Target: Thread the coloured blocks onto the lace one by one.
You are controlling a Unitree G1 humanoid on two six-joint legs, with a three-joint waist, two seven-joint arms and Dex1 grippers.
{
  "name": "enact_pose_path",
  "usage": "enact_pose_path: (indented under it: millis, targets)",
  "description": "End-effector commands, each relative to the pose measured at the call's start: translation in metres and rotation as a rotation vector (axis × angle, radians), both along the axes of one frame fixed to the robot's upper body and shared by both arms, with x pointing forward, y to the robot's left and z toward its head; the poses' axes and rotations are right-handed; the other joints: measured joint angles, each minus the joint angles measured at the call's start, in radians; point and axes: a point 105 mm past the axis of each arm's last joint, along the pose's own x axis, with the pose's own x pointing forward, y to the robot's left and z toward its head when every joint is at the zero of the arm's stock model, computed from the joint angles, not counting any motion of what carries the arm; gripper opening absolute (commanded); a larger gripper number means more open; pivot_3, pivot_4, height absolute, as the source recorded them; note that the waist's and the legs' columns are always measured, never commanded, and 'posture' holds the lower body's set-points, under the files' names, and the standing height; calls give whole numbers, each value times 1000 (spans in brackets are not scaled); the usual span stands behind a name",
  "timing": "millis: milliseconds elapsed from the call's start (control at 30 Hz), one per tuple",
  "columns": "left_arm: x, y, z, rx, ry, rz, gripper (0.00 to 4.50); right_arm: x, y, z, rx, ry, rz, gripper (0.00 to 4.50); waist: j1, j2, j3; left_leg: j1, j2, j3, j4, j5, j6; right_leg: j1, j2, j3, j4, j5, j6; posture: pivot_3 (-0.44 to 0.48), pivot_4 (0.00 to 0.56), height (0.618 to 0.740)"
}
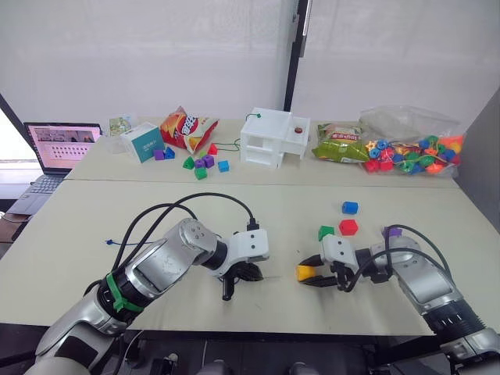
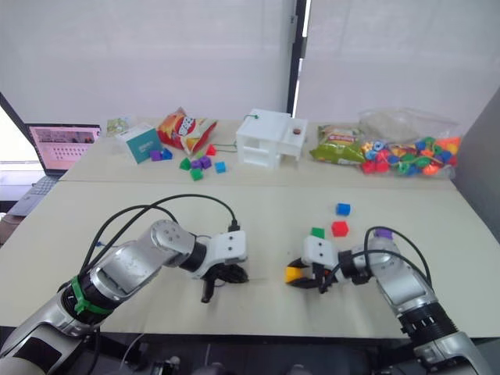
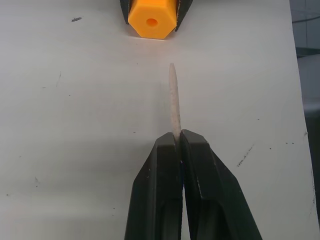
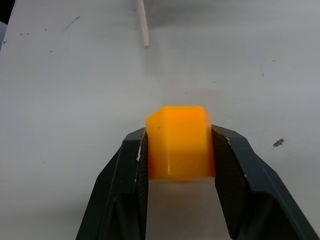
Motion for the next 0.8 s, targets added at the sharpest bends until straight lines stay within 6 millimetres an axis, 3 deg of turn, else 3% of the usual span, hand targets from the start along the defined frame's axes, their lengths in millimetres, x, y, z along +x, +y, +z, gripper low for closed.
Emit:
enact_pose_path:
  millis: [33,167,400,800]
  targets:
    - [3,-4,8,12,-44,-11,0,-12,14,4,27,4,33,1285,1,0,0,0,0,0,0,0,0,0,0,0,0,0,0,0,150,740]
    - [4,-4,7,30,-47,-23,0,-24,15,-5,-52,31,49,1285,1,0,0,0,0,0,0,0,0,0,0,0,0,0,0,0,150,740]
    - [-1,-4,5,45,-25,-46,0,-21,14,-4,-85,49,3,1285,1,0,0,0,0,0,0,0,0,0,0,0,0,0,0,0,150,740]
    - [-1,-23,2,39,-25,-81,0,-27,21,-4,-131,71,24,1285,1,0,0,0,0,0,0,0,0,0,0,0,0,0,0,0,150,740]
